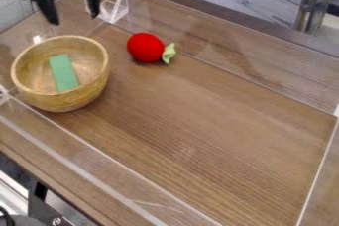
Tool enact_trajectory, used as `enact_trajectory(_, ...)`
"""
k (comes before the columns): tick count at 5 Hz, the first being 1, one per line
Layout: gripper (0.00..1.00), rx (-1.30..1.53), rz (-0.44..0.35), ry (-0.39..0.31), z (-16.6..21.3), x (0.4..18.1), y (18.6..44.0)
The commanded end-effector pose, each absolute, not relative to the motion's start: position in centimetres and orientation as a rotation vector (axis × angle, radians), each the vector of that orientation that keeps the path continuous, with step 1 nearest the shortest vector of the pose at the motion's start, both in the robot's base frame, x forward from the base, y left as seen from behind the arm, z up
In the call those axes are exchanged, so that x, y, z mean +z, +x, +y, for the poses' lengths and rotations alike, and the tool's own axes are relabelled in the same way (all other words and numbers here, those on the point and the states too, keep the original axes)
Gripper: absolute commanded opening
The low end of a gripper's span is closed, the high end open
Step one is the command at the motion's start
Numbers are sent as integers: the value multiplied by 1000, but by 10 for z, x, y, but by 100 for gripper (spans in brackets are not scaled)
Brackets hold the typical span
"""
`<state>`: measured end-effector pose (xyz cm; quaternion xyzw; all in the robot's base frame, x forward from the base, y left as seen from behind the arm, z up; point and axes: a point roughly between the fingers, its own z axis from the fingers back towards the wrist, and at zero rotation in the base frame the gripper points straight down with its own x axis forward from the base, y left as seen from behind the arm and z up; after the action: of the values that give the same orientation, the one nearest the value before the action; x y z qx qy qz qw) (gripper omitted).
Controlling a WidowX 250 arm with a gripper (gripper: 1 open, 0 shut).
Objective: Put the green stick in the brown bowl
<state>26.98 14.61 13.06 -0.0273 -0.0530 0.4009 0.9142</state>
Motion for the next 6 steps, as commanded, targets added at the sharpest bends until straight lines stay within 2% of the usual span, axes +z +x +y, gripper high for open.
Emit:
enact_trajectory(1, 100, 758, -173, -38, 140, 157, 283)
enact_trajectory(2, 100, 769, -171, -23, 130, 150, 287)
enact_trajectory(3, 0, 796, -167, -4, 130, 139, 284)
enact_trajectory(4, 0, 794, -161, 7, 131, 135, 281)
enact_trajectory(5, 100, 799, -155, 17, 132, 131, 280)
enact_trajectory(6, 100, 807, -151, 27, 132, 127, 278)
